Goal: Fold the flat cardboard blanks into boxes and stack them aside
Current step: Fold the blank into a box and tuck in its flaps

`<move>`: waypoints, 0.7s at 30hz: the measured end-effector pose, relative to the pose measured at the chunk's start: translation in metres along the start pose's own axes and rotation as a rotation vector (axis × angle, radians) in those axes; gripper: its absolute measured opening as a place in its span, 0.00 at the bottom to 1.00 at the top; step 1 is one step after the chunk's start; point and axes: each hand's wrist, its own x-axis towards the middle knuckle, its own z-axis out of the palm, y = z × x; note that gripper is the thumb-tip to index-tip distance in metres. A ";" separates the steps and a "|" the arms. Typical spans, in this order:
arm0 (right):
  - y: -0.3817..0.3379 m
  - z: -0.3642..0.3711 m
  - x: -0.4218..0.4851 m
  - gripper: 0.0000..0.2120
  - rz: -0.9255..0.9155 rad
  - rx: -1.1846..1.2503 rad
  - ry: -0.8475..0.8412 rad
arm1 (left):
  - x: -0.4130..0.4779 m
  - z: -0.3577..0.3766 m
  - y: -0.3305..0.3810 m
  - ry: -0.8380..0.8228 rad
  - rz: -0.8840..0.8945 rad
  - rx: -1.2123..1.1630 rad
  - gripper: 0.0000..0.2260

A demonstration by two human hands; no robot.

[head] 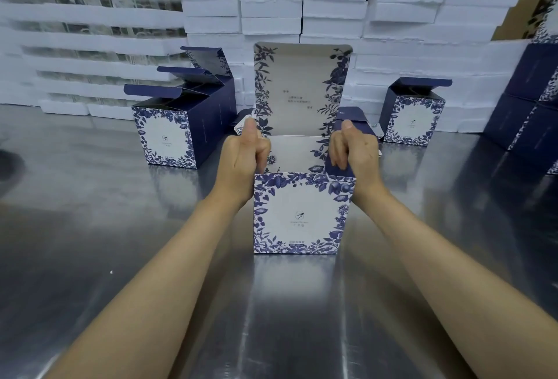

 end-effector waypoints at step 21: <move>-0.002 -0.013 -0.003 0.13 -0.053 -0.112 -0.123 | -0.005 0.005 -0.001 0.093 0.037 -0.079 0.13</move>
